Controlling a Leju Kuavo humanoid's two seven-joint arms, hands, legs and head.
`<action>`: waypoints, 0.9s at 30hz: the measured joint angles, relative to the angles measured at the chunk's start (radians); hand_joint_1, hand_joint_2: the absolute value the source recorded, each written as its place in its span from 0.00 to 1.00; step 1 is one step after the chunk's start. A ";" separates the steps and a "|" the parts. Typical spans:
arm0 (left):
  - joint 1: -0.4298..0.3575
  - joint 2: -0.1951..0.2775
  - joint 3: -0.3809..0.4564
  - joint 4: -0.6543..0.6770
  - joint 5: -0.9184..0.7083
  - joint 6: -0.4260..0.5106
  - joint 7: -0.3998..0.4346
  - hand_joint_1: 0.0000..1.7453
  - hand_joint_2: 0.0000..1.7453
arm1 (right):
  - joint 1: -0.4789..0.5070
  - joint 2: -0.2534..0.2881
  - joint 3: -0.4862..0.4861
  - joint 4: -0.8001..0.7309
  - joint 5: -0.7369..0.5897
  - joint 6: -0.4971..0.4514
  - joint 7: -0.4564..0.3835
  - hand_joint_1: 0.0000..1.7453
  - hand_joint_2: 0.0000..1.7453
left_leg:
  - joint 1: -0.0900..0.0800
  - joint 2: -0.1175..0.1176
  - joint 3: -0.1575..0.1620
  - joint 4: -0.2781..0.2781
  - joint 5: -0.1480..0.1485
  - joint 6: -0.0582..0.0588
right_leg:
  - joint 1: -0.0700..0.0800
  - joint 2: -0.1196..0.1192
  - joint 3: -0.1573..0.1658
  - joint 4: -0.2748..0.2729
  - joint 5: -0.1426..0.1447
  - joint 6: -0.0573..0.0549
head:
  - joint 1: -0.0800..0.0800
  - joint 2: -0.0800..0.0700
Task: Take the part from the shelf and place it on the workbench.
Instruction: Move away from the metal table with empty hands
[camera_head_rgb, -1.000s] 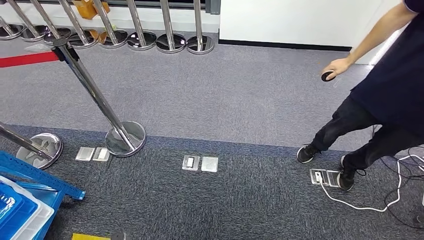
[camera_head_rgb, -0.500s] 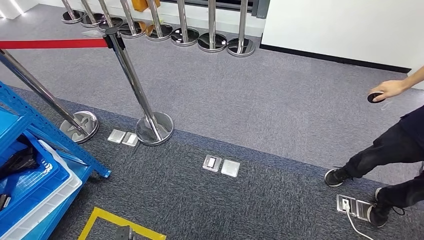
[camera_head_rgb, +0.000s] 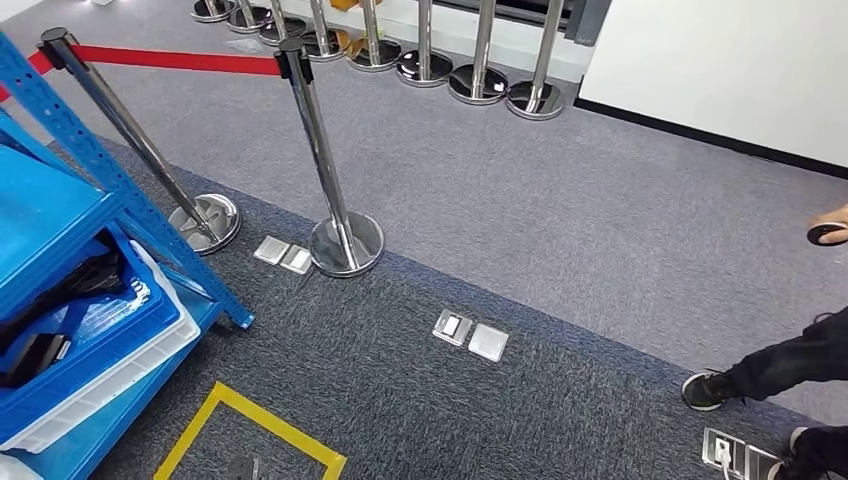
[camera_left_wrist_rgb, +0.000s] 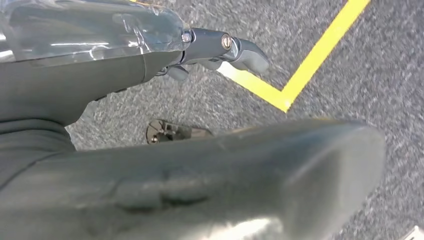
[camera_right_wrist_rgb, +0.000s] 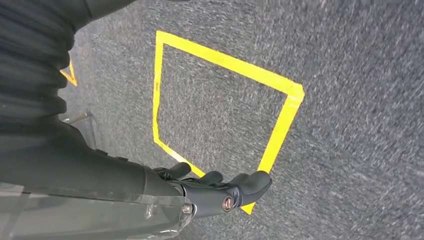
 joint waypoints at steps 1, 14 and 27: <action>-0.001 0.000 0.000 0.000 0.000 0.000 0.000 0.00 0.00 | -0.001 -0.001 0.000 0.001 0.001 0.000 0.001 0.00 1.00 | 0.003 -0.009 0.003 -0.007 0.004 0.006 | -0.002 0.021 -0.007 0.021 -0.017 0.005 | 0.003 0.000; -0.002 0.000 -0.001 0.000 0.009 -0.004 0.002 0.00 0.00 | 0.004 -0.012 0.000 0.017 0.011 0.000 0.003 0.00 1.00 | 0.011 -0.156 -0.013 0.011 0.002 -0.014 | -0.013 0.175 -0.044 0.012 0.029 -0.003 | 0.039 0.000; -0.005 -0.002 -0.002 0.000 0.005 -0.004 0.012 0.00 0.00 | 0.004 -0.016 0.000 0.022 0.016 0.000 0.011 0.00 1.00 | 0.004 0.017 -0.018 0.047 -0.008 -0.027 | -0.006 0.018 -0.014 -0.002 0.015 -0.018 | -0.014 0.000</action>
